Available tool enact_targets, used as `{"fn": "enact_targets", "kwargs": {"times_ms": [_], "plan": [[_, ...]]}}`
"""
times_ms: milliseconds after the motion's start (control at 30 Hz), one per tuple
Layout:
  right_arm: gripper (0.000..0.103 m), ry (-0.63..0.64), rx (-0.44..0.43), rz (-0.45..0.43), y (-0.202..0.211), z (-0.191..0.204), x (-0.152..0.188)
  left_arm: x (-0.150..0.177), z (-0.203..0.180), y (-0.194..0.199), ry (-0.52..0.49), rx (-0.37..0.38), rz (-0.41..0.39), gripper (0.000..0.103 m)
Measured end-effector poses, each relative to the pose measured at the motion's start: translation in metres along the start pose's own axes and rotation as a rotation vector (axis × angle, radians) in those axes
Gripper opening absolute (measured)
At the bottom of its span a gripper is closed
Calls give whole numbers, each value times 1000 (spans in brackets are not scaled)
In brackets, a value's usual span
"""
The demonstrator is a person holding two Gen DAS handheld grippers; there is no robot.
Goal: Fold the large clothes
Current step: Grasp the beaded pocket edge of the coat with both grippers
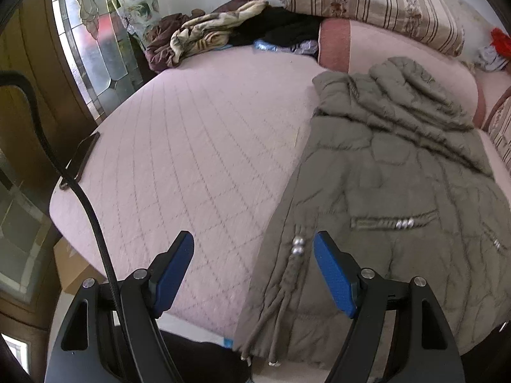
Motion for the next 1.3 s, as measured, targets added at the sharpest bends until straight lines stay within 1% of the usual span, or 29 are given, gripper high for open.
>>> {"fn": "enact_targets", "kwargs": {"times_ms": [67, 133, 200, 267, 333, 433, 467, 500, 567, 600, 633, 700, 767, 867, 900, 1033, 1133, 1300], "plan": [[81, -25, -4, 6, -2, -9, -1, 2, -4, -2, -6, 11, 12, 77], [81, -60, -14, 6, -3, -20, -2, 3, -10, -6, -10, 48, 31, 77], [81, -99, -18, 19, -7, -34, -3, 2, -15, -11, -24, 64, 43, 77], [81, -143, -37, 56, -18, -48, -3, 2, -20, -19, -41, 83, 52, 77], [81, -172, -50, 93, -30, -58, -1, 5, -22, -35, -53, 106, 84, 77], [81, -224, -76, 155, -50, -68, 3, 10, -27, -54, -33, 174, 142, 77], [81, -241, -99, 171, -57, -68, 4, 11, -29, -60, -15, 206, 163, 77], [81, -261, -135, 189, -62, -66, 6, 12, -32, -67, 8, 252, 187, 77], [83, -292, -191, 207, -69, -62, 9, 12, -37, -74, 42, 302, 208, 77], [84, -302, -198, 198, -70, -60, 9, 13, -40, -77, 59, 339, 222, 77], [84, -296, -202, 185, -71, -58, 9, 15, -42, -80, 73, 356, 236, 77], [84, -295, -226, 185, -71, -51, 11, 16, -44, -81, 79, 361, 231, 77], [84, -291, -254, 189, -71, -43, 16, 20, -51, -75, 54, 389, 218, 77], [84, -249, -255, 201, -70, -28, 25, 27, -58, -66, 31, 436, 213, 76], [84, -237, -268, 215, -69, -22, 30, 28, -59, -63, 31, 455, 214, 76], [84, -203, -284, 240, -63, -10, 44, 34, -61, -51, 71, 539, 220, 76], [79, -204, -302, 250, -56, -6, 54, 37, -59, -41, 129, 612, 222, 76], [78, -229, -354, 239, -50, -1, 61, 41, -58, -33, 190, 687, 223, 76]]}}
Point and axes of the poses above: each gripper's, at about its wrist camera, not at the fingertips, and y roughly against the way its jaws point, z to its left, x to its underside, the point moved 9 cm from there along -y, roughly the way its jaws point, and after that the axes turned 6 degrees about -z, right-handed, at the moved point
